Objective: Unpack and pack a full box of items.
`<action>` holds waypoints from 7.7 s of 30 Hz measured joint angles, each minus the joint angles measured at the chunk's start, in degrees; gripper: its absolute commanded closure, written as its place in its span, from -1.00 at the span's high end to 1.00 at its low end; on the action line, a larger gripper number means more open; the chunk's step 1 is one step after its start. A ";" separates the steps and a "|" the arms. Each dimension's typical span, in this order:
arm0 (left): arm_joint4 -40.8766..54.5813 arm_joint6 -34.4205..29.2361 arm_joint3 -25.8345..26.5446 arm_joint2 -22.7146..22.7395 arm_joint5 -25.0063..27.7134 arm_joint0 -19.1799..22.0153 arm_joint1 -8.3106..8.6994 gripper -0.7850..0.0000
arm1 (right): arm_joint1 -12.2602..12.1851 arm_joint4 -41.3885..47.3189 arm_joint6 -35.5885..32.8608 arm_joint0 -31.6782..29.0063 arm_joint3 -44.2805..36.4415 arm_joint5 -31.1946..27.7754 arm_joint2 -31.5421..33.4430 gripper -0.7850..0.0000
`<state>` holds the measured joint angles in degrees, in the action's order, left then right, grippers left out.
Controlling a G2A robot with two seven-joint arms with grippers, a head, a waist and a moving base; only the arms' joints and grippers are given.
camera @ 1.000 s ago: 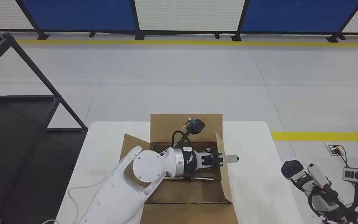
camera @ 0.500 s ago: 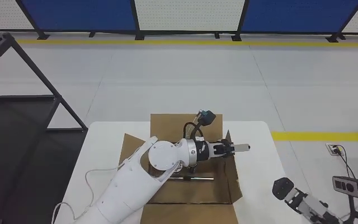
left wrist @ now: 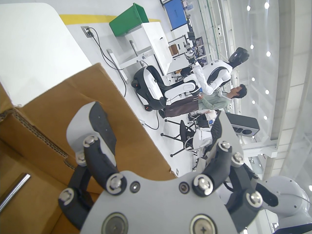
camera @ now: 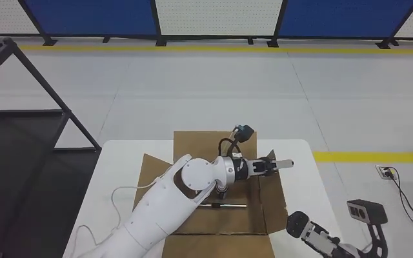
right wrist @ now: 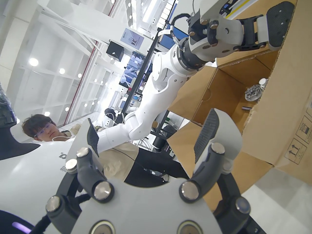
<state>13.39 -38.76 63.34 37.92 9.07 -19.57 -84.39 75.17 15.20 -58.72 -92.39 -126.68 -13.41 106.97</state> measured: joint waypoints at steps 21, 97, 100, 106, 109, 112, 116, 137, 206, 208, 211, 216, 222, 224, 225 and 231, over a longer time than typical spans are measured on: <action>-2.41 -3.70 3.77 8.99 5.00 -5.11 1.61 1.00 | -1.89 -14.09 7.95 1.19 1.55 6.79 -1.22 1.00; -5.36 -1.55 50.50 48.67 17.12 -53.86 11.73 1.00 | -6.84 -8.64 10.13 17.42 26.79 14.33 -13.76 1.00; -5.36 -1.55 50.50 48.67 17.12 -53.86 11.73 1.00 | -6.99 -6.89 10.16 16.56 22.89 12.81 -12.94 1.00; -3.26 1.13 51.68 50.27 18.16 -55.46 11.83 1.00 | -7.50 -5.38 6.76 15.29 12.97 9.35 -12.38 1.00; -1.88 3.25 52.50 52.81 19.83 -57.84 12.01 1.00 | -7.73 -7.97 5.82 16.30 9.35 9.72 -14.17 1.00; -0.93 5.40 53.40 55.39 21.30 -60.65 12.16 1.00 | -7.83 -12.74 6.98 18.70 7.47 11.99 -17.44 1.00; 0.61 8.36 54.19 58.52 23.02 -64.87 12.25 1.00 | -7.68 -18.89 9.75 22.97 7.54 15.98 -22.91 1.00; 1.76 10.02 55.26 60.08 23.12 -67.23 12.40 1.00 | -7.79 -30.54 17.13 23.42 7.32 22.43 -25.12 1.00; 16.04 11.69 53.51 68.62 25.28 -70.23 12.89 1.00 | -8.04 -42.33 17.27 31.48 7.16 21.97 -39.19 1.00; 16.09 12.65 53.63 68.70 24.71 -70.10 12.85 1.00 | -7.45 -44.51 16.95 34.65 10.30 23.48 -43.16 1.00; 16.28 14.40 53.42 69.23 24.03 -69.88 12.81 1.00 | -6.47 -47.51 17.50 38.93 15.31 25.28 -48.34 1.00; 15.80 16.44 52.79 69.97 23.12 -69.53 12.76 1.00 | -4.85 -48.13 20.98 43.30 23.02 25.67 -53.82 1.00; 15.76 16.47 52.85 69.90 23.05 -69.47 12.76 1.00 | -4.55 -47.18 21.14 44.02 24.28 26.43 -54.00 1.00; 15.76 16.47 52.85 69.90 23.05 -69.47 12.76 1.00 | -4.55 -47.20 21.14 44.02 24.28 26.41 -54.00 1.00; 15.76 16.47 52.85 69.90 23.05 -69.47 12.76 1.00 | -4.55 -47.20 21.13 44.02 24.28 26.41 -54.00 1.00; 15.75 16.54 52.93 69.86 22.82 -69.47 12.76 1.00 | -4.58 -48.34 21.98 43.79 24.96 27.53 -54.67 1.00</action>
<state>29.14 -22.21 116.27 107.77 31.90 -89.04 -71.63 70.59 -33.14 -36.74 -48.60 -101.72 14.12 52.30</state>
